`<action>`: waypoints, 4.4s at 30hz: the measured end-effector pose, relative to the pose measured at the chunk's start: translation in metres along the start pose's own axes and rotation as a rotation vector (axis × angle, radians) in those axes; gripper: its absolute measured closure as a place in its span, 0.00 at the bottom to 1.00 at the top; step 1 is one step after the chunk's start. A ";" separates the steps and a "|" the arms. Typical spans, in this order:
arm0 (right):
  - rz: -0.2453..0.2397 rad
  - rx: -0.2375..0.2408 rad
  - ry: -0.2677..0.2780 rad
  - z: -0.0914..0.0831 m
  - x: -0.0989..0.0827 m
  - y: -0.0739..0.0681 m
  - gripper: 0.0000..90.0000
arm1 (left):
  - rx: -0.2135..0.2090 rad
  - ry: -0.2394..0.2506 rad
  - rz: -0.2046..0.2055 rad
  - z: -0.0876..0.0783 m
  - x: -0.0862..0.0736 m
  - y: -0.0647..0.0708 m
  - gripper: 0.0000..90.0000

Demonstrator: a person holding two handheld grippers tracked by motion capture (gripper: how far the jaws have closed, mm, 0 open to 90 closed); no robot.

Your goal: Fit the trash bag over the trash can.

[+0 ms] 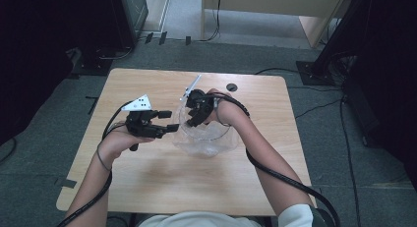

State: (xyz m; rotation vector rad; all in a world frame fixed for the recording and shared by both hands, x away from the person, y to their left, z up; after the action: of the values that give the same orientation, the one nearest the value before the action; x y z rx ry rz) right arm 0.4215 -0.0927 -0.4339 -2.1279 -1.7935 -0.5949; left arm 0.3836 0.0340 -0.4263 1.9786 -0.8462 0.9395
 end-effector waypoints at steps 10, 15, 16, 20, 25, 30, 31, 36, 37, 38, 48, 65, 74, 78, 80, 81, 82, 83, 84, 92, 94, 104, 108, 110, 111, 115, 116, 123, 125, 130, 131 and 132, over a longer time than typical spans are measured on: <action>0.050 -0.005 0.010 -0.012 -0.003 0.008 0.52 | -0.002 0.011 0.001 0.001 0.001 0.001 0.39; 0.209 0.016 0.006 -0.004 -0.003 0.012 0.61 | -0.011 0.012 0.001 0.003 0.000 0.002 0.43; 0.216 0.025 -0.004 0.001 -0.004 0.012 0.61 | -0.012 0.009 0.005 0.003 -0.001 0.002 0.43; 0.235 0.028 0.002 0.017 -0.006 0.015 0.56 | -0.017 0.002 0.008 0.005 -0.002 0.003 0.42; 0.248 0.016 0.021 0.030 -0.010 0.019 0.50 | -0.017 0.001 0.008 0.005 -0.002 0.003 0.42; 0.216 -0.001 0.005 0.038 -0.015 0.019 0.46 | -0.021 -0.006 0.011 0.007 -0.004 0.004 0.42; 0.211 0.001 0.001 0.040 -0.015 0.018 0.46 | -0.021 -0.005 0.010 0.008 -0.004 0.004 0.42; 0.213 0.003 -0.007 0.044 -0.018 0.018 0.45 | -0.026 -0.013 0.011 0.010 -0.005 0.004 0.42; 0.210 0.002 -0.010 0.044 -0.017 0.018 0.45 | -0.027 -0.013 0.010 0.010 -0.005 0.004 0.41; 0.208 0.001 -0.012 0.043 -0.017 0.018 0.45 | -0.027 -0.013 0.010 0.010 -0.005 0.004 0.41; 0.189 0.011 -0.030 0.014 -0.008 0.015 0.42 | -0.020 -0.011 0.006 0.009 -0.005 0.003 0.41; 0.138 0.011 -0.051 -0.002 -0.044 -0.006 0.77 | -0.019 -0.010 -0.001 0.009 -0.006 0.002 0.41; 0.107 0.145 -0.086 0.006 -0.050 -0.027 0.67 | -0.017 -0.011 -0.001 0.009 -0.007 0.001 0.41; 0.149 0.156 -0.059 0.009 -0.049 -0.026 0.52 | -0.016 -0.011 -0.001 0.009 -0.007 0.001 0.41; 0.160 0.130 -0.031 0.007 -0.048 -0.022 0.49 | -0.015 -0.010 -0.002 0.009 -0.007 0.001 0.41; 0.171 0.114 -0.022 0.005 -0.048 -0.020 0.49 | -0.015 -0.011 -0.002 0.009 -0.006 0.001 0.41; 0.177 0.101 -0.020 0.003 -0.048 -0.017 0.49 | -0.015 -0.010 -0.002 0.009 -0.006 0.001 0.40; 0.172 0.092 -0.018 0.002 -0.048 -0.015 0.48 | -0.014 -0.011 0.001 0.009 -0.006 0.001 0.40; 0.171 0.083 -0.004 0.000 -0.048 -0.014 0.46 | -0.013 -0.010 -0.002 0.009 -0.006 0.001 0.40; 0.179 -0.010 0.097 -0.017 -0.047 0.001 0.38 | 0.003 -0.010 -0.025 0.009 -0.003 0.000 0.35; 0.189 -0.009 0.114 -0.021 -0.047 0.002 0.37 | 0.005 -0.011 -0.019 0.008 -0.003 0.001 0.34; 0.169 -0.037 0.189 -0.037 -0.048 -0.001 0.33 | 0.022 -0.016 -0.011 0.007 0.003 0.003 0.32; 0.162 -0.065 0.225 -0.043 -0.051 0.000 0.31 | 0.031 -0.017 -0.019 0.007 0.005 0.001 0.31; 0.162 -0.071 0.249 -0.046 -0.052 -0.001 0.30 | 0.034 -0.017 -0.012 0.006 0.006 0.001 0.31; 0.161 -0.072 0.261 -0.048 -0.053 -0.001 0.30 | 0.034 -0.020 -0.010 0.005 0.006 0.002 0.31; 0.144 -0.094 0.290 -0.055 -0.058 -0.003 0.27 | 0.051 -0.016 -0.004 0.003 0.008 0.001 0.31; 0.140 -0.102 0.297 -0.057 -0.059 -0.003 0.27 | 0.055 -0.011 -0.003 0.003 0.009 0.001 0.31; 0.144 -0.113 0.337 -0.067 -0.067 -0.008 0.27 | 0.073 -0.005 0.020 0.000 0.011 0.000 0.31; 0.142 -0.118 0.343 -0.070 -0.070 -0.009 0.27 | 0.076 -0.005 0.029 -0.001 0.011 0.000 0.31; 0.141 -0.125 0.363 -0.075 -0.075 -0.012 0.27 | 0.089 0.000 0.043 -0.004 0.012 -0.001 0.31; 0.139 -0.128 0.363 -0.075 -0.076 -0.013 0.27 | 0.092 -0.002 0.047 -0.004 0.012 -0.001 0.31; 0.137 -0.130 0.362 -0.076 -0.077 -0.013 0.27 | 0.093 -0.003 0.051 -0.004 0.011 -0.002 0.31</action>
State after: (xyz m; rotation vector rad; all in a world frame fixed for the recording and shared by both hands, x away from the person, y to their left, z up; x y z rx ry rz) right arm 0.3883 -0.1932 -0.4061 -2.0406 -1.4364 -1.0096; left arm 0.3893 0.0357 -0.4155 2.0465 -0.8723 1.0225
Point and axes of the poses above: each handheld gripper's, and its own axes: z roughly forward along the jaws, x roughly out of its top, y roughly to its right, the point moved 7 cm from there along z, roughly forward along the jaws, and after that the axes turned 11 degrees about -z, right-handed, at the moved point
